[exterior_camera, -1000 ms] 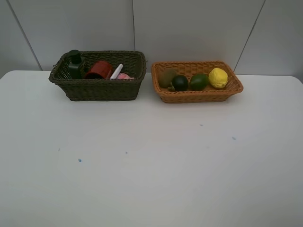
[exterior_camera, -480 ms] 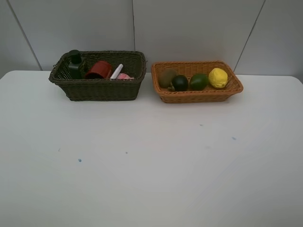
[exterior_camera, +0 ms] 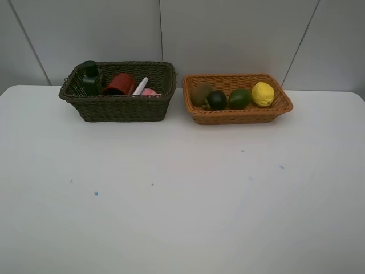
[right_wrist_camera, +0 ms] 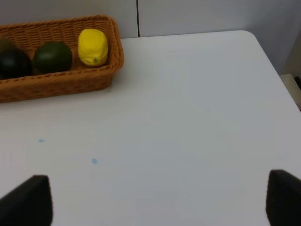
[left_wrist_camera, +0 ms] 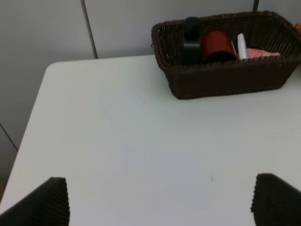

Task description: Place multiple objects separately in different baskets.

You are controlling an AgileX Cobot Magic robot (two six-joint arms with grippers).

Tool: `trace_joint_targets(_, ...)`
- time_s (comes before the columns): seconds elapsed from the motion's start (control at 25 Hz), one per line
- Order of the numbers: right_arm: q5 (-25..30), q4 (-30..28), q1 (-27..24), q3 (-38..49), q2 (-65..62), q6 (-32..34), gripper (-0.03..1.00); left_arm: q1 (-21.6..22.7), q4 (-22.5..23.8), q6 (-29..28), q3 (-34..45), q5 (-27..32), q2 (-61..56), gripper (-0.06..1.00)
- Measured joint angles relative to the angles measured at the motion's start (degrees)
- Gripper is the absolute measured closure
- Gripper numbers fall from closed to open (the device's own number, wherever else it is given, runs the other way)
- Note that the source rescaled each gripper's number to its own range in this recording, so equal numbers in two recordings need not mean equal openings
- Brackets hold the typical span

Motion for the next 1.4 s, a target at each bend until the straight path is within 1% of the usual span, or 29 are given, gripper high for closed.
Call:
trace_joint_targets(0.2, 0.0, 0.0, 0.0, 0.0, 0.0, 0.0, -0.02, 3.25, -6.12, 1.03, 4.77, -0.26, -0.07, -0.05)
trace_joint_targets(0.36, 0.0, -0.06, 0.0, 0.0, 0.0, 0.0, -0.02, 4.12, -8.98, 1.25, 8.58, -1.84, -0.07, -0.05)
trace_joint_targets(0.64, 0.0, -0.01, 0.0, 0.0, 0.0, 0.0, -0.02, 4.16, -9.52, 1.36, 10.73, -7.93, -0.07, -0.05)
trace_joint_targets(1.16, 0.0, -0.01, 0.0, 0.0, 0.0, 0.0, -0.02, 4.92, -9.52, 1.91, 10.99, -8.89, -0.07, -0.05)
trace_joint_targets(1.28, 0.0, -0.01, 0.0, 0.0, 0.0, 0.0, -0.02, 7.8, -9.97, 2.55, 10.99, -8.89, -0.07, -0.05)
trace_joint_targets(1.36, 0.0, -0.01, 0.0, 0.0, 0.0, 0.0, -0.02, 10.93, -11.31, 4.4, 10.99, -8.94, -0.07, -0.05)
trace_joint_targets(1.4, 0.0, -0.01, 0.0, 0.0, 0.0, 0.0, -0.02, 11.65, -12.07, 5.35, 10.99, -8.94, -0.07, -0.05)
